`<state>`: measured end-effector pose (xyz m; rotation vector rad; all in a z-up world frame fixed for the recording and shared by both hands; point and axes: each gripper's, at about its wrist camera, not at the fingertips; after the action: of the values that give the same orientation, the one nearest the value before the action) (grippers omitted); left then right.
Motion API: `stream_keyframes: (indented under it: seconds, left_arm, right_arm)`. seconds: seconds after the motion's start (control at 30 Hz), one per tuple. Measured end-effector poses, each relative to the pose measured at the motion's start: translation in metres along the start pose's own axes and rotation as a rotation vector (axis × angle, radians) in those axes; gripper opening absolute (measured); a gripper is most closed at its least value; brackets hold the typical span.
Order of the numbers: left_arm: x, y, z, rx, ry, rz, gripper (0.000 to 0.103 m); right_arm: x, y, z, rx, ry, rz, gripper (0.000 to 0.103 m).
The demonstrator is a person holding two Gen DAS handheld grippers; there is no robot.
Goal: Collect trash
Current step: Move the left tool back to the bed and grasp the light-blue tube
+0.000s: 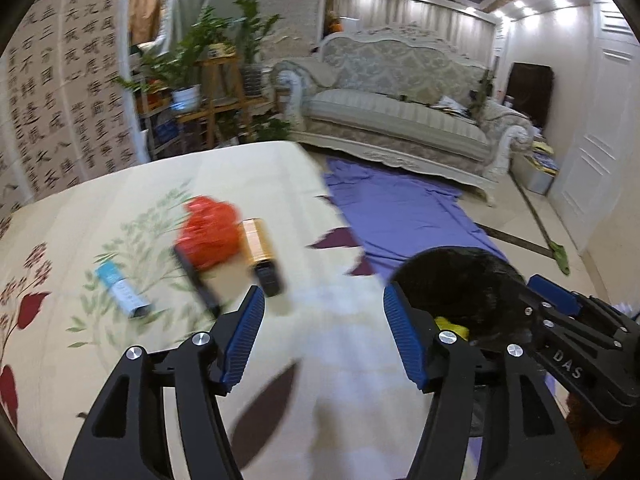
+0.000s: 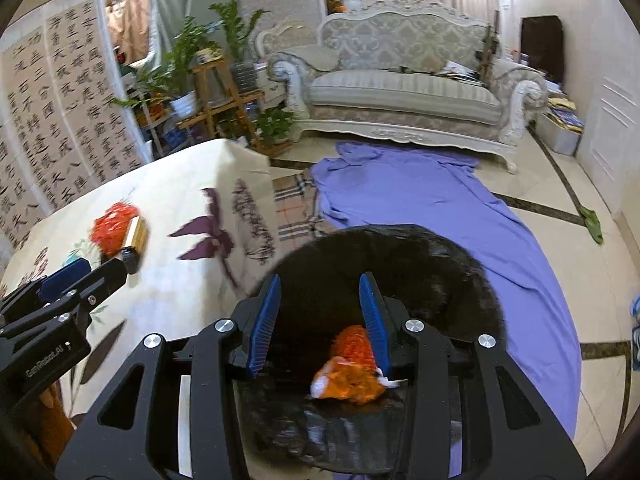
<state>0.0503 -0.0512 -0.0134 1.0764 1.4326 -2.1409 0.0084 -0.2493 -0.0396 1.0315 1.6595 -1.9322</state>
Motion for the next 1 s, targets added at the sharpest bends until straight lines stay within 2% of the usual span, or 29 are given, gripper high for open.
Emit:
stream_keyframes:
  seconds: [0.27, 0.43, 0.7, 0.77, 0.83, 0.87, 0.93, 1.0]
  left_arm:
    - [0.002, -0.017, -0.063, -0.135, -0.099, 0.011, 0.061]
    - [-0.003, -0.015, -0.105, -0.207, -0.168, 0.0, 0.061]
    - [-0.009, 0.007, -0.15, -0.245, -0.241, -0.088, 0.061]
    - [-0.007, 0.008, -0.158, -0.237, -0.259, -0.101, 0.056]
    - [-0.003, 0.009, -0.165, -0.222, -0.267, -0.116, 0.04]
    - [-0.001, 0.007, -0.166, -0.225, -0.259, -0.108, 0.037]
    - [0.002, 0.004, -0.166, -0.223, -0.245, -0.107, 0.022]
    - [0.005, 0.0, -0.166, -0.207, -0.237, -0.104, 0.019]
  right_arm:
    - [-0.006, 0.0, -0.07, -0.111, -0.107, -0.001, 0.04]
    - [-0.011, 0.001, -0.105, -0.159, -0.164, -0.002, 0.04]
    - [-0.012, 0.006, -0.142, -0.197, -0.222, -0.018, 0.04]
    - [-0.011, 0.007, -0.149, -0.203, -0.237, -0.021, 0.04]
    - [-0.01, 0.009, -0.155, -0.207, -0.247, -0.024, 0.04]
    - [-0.01, 0.009, -0.159, -0.21, -0.253, -0.027, 0.04]
    - [-0.008, 0.01, -0.164, -0.213, -0.262, -0.029, 0.04]
    - [-0.007, 0.011, -0.168, -0.219, -0.27, -0.033, 0.04]
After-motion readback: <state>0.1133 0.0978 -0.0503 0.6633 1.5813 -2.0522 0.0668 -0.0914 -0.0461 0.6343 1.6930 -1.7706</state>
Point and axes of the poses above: each gripper's, at about its wrist camera, not at the fingertips, and y roughly the way its jaws point, z to its right, x to its underside, and after that the axes turned 12 degrees about x, right-handed
